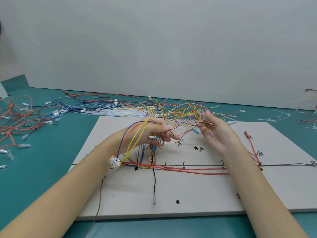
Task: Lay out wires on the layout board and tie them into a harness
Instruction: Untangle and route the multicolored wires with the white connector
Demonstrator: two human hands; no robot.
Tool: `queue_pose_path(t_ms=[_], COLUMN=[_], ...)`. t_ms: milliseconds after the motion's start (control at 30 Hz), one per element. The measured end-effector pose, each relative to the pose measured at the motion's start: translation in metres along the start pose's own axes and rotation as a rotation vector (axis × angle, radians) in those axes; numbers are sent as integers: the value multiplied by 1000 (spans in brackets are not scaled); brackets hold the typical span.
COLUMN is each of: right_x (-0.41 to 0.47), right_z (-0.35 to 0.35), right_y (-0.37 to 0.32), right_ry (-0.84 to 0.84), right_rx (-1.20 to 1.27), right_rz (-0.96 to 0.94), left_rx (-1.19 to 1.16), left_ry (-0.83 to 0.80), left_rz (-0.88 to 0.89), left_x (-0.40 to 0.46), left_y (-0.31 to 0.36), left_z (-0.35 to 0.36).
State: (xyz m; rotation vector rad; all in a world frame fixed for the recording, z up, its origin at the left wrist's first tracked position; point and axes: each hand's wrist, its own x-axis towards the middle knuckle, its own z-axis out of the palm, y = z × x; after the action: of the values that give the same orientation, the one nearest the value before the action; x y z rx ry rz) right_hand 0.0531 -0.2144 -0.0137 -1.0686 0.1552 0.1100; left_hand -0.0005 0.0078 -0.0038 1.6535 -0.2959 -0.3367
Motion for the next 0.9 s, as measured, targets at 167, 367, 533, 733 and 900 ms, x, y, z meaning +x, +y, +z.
queue_pose_path(t_ms=[167, 367, 533, 733, 900], right_x=[2, 6, 6, 4, 3], right_z=[-1, -5, -6, -6, -7], right_y=[0, 0, 0, 1, -1], right_ry=[-45, -38, 1, 33, 55], right_rx=[78, 39, -32, -69, -53], right_rz=[6, 11, 37, 6, 7], left_rx=[-3, -8, -11, 2, 1], left_ry=[1, -10, -14, -4, -1], left_rz=[-1, -4, -1, 0, -5], left_x=[-1, 0, 1, 1, 0], left_y=[0, -1, -3, -3, -1], left_z=[-2, -5, -6, -5, -5])
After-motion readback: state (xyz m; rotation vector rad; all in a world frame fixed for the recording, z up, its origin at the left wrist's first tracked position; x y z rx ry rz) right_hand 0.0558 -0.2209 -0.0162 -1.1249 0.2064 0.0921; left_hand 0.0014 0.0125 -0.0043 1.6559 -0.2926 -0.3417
